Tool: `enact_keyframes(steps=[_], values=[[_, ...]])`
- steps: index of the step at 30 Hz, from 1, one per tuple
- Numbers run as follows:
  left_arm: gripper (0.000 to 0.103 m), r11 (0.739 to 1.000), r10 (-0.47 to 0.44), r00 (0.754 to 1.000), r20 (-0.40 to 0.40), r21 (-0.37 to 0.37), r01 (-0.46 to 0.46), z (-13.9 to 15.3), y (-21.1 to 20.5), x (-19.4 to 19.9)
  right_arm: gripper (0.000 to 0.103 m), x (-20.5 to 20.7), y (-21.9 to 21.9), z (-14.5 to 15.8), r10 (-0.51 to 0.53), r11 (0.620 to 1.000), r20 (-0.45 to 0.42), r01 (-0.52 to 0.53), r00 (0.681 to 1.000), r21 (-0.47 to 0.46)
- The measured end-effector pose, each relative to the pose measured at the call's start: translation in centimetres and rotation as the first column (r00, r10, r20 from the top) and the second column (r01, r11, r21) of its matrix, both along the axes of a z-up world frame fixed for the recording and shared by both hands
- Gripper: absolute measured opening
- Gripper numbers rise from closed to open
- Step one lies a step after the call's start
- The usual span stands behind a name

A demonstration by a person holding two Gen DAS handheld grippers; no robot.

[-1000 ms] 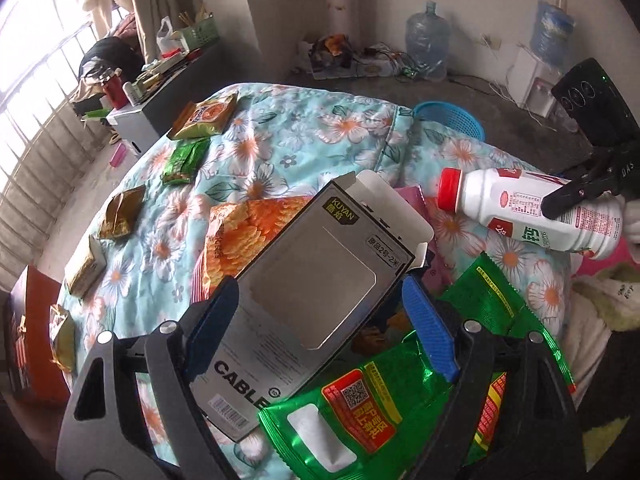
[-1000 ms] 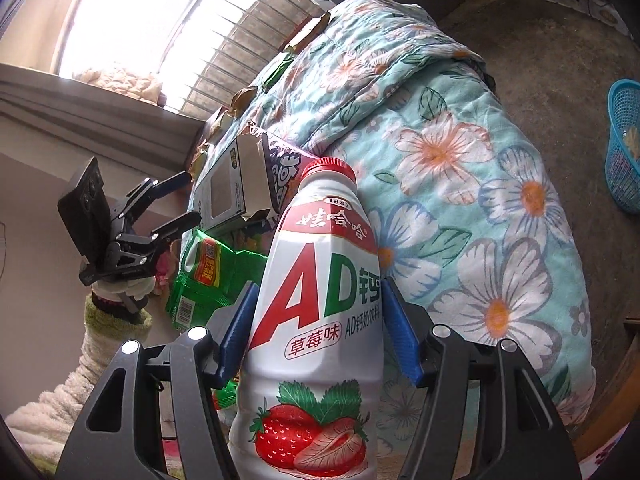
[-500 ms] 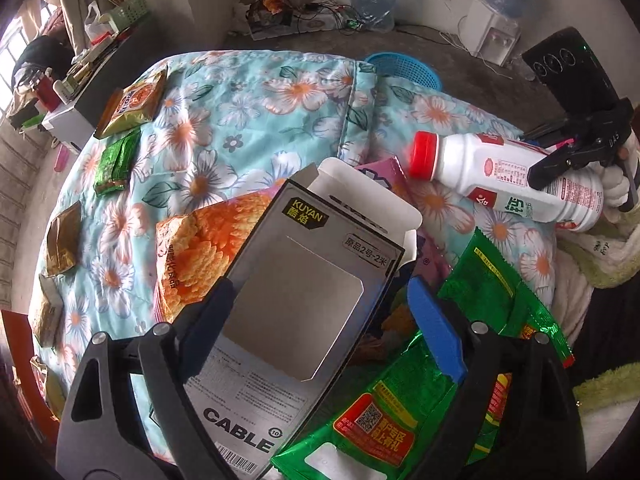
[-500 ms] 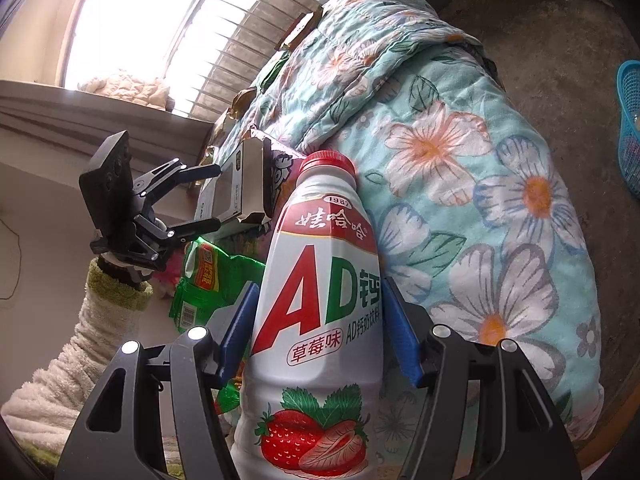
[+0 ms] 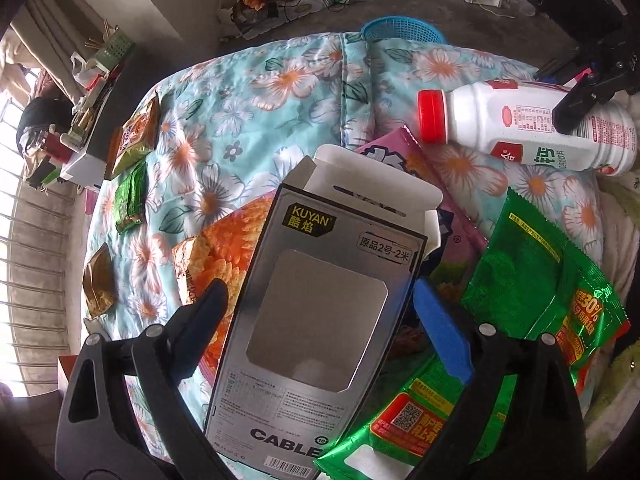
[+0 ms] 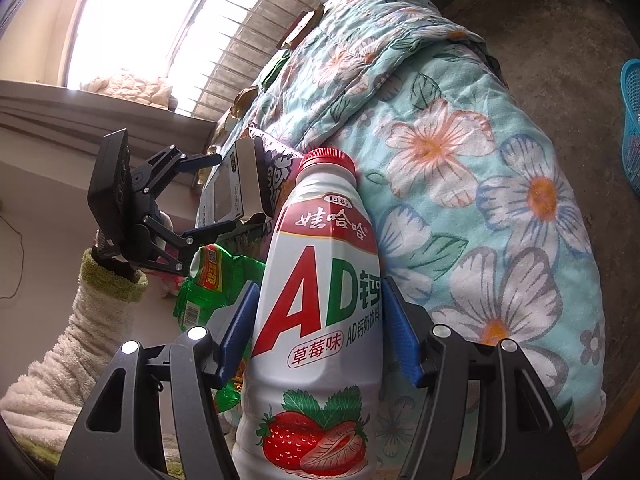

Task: Collect trash
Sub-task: 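Grasp the white KUYAN cable box with the left tool while the right holds the AD bottle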

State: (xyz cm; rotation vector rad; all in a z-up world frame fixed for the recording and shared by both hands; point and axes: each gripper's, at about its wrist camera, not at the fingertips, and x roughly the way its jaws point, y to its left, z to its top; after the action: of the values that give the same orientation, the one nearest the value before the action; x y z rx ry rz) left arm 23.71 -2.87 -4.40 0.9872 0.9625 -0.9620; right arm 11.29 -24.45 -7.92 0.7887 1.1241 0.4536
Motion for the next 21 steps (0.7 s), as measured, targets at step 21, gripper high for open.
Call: enact_keyframes(steps=[21], values=[[0.088,0.993,0.116,0.992,0.057,-0.034,-0.114,0.7,1.0,2.0,0.06,0.3,0.4,-0.5,-0.022,0.999,-0.005,0.022,1.0,0.023]])
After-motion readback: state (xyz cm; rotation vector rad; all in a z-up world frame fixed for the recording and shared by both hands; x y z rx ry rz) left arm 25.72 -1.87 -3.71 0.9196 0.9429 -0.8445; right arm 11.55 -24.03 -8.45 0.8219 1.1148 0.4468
